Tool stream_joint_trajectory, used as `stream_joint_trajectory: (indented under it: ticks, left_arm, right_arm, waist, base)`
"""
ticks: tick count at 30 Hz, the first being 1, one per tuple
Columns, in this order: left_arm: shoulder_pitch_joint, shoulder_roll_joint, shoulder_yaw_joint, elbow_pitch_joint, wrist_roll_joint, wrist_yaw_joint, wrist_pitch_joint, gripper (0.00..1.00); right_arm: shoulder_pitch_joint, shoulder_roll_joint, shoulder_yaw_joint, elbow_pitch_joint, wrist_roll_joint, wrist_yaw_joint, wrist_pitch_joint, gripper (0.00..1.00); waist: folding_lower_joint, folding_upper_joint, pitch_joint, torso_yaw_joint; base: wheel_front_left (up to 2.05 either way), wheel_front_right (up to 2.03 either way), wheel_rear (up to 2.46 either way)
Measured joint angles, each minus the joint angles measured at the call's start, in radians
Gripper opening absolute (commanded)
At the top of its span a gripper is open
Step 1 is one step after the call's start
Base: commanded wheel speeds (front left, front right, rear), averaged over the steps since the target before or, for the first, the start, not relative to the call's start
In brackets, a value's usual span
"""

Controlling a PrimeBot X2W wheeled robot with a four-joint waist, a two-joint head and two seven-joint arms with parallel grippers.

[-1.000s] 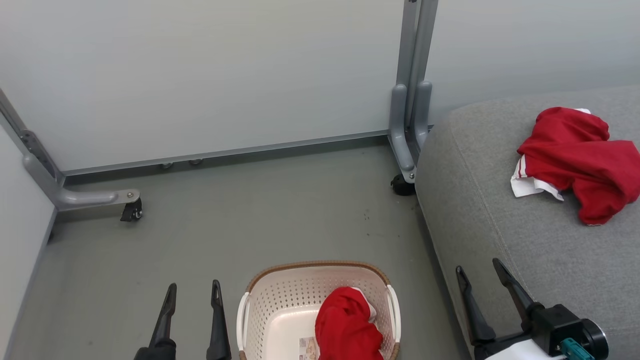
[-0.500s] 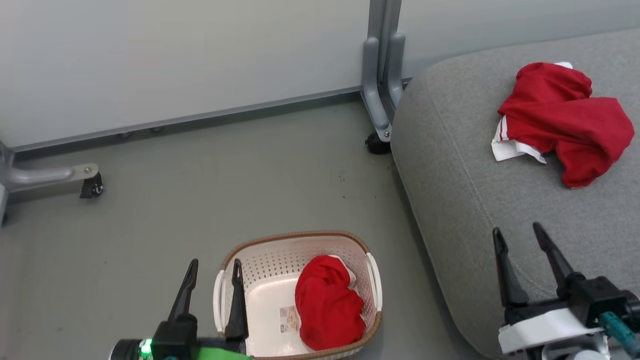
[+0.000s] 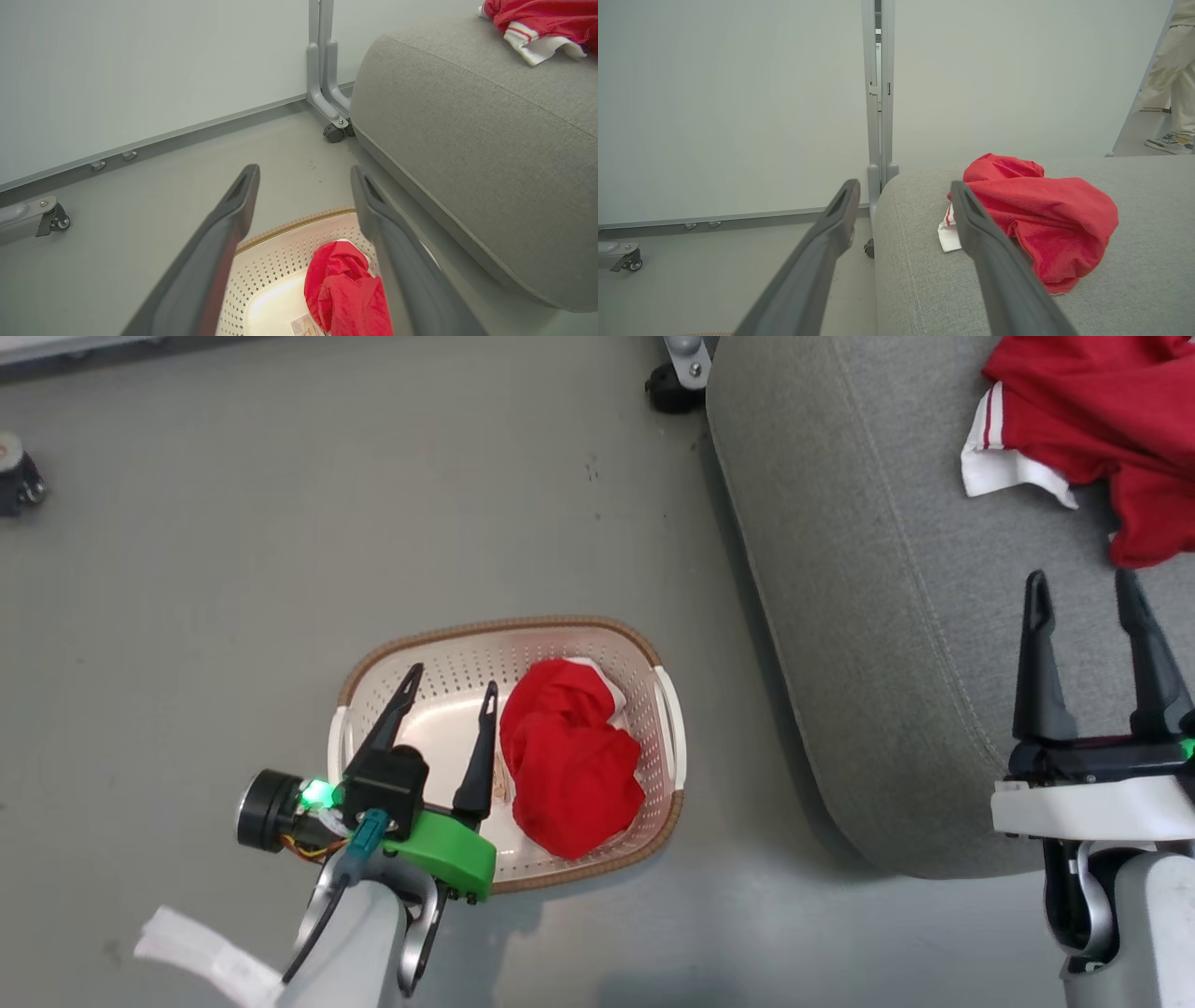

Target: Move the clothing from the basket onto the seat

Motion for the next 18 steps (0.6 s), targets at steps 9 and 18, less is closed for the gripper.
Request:
stream_joint_trajectory:
  ticks: [9, 18]
  left_arm:
    - [-0.37, 0.0, -0.166, 0.461, 0.021, -0.1, 0.091, 1.0]
    - [-0.563, -0.002, -0.365, 0.683, -0.159, -0.104, 0.261, 1.0]
  right_arm:
    - [-0.073, -0.001, -0.006, -0.064, 0.003, 0.0, 0.0, 1.0]
    - [-0.128, 0.011, 0.017, -0.086, 0.028, 0.0, 0.0, 1.0]
  waist:
    - [0.0001, 0.0, 0.213, 0.004]
    - [0.0001, 0.0, 0.384, -0.006]
  base:
    - [0.0, 0.0, 0.0]
    - [0.0, 0.0, 0.0]
